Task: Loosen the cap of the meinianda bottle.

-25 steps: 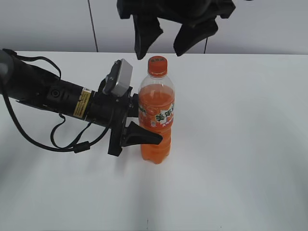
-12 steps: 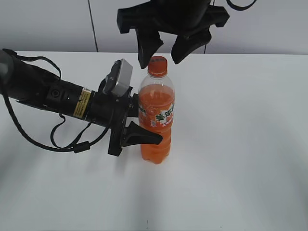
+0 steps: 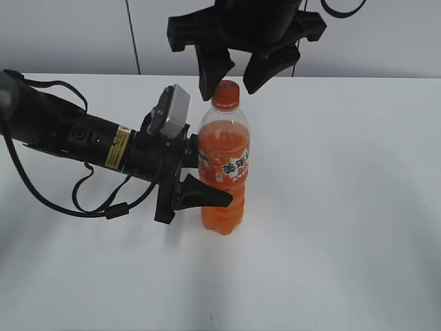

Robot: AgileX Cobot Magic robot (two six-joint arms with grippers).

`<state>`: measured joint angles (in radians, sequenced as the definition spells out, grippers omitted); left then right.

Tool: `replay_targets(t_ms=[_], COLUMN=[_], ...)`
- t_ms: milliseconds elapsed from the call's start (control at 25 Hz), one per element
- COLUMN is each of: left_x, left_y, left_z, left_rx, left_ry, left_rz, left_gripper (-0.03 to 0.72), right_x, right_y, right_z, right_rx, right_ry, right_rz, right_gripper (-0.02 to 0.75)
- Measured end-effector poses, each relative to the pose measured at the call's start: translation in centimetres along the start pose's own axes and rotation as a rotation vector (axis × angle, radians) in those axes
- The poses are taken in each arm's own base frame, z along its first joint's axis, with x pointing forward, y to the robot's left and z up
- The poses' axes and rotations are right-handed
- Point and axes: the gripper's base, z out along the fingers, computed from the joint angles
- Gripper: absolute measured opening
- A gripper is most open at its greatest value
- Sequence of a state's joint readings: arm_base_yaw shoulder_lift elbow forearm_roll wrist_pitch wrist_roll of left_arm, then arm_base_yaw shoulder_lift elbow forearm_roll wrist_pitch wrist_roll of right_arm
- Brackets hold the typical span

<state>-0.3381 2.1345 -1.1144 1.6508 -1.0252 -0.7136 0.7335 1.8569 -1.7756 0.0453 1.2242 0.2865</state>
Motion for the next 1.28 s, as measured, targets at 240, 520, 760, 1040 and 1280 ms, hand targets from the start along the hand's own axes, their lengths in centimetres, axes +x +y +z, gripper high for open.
replay_targets(t_ms=[240,520,760,1040,1280], left_x=[0.01,0.01,0.01,0.03,0.03], left_y=[0.01,0.01,0.02,0.02,0.01], left_z=[0.00,0.00,0.00,0.00,0.00], left_rx=[-0.001,-0.001,-0.003,-0.003,-0.001], left_ry=[0.001,0.001,0.002,0.003,0.003], left_rz=[0.000,0.000,-0.004,-0.004,-0.002], left_gripper=[0.401,0.401,0.400,0.400,0.400], right_x=[-0.06,-0.09,-0.08,-0.09,-0.05], right_y=[-0.01,-0.01,0.05,0.09,0.19], right_z=[0.52,0.82,0.82,0.82,0.82], right_rx=[0.004,0.005,0.004,-0.002,-0.017], right_ry=[0.011,0.018,0.017,0.015,0.016], right_rz=[-0.011,-0.013,-0.030,-0.188,-0.537], right_gripper=[0.449,0.447,0.276,0.276,0.276])
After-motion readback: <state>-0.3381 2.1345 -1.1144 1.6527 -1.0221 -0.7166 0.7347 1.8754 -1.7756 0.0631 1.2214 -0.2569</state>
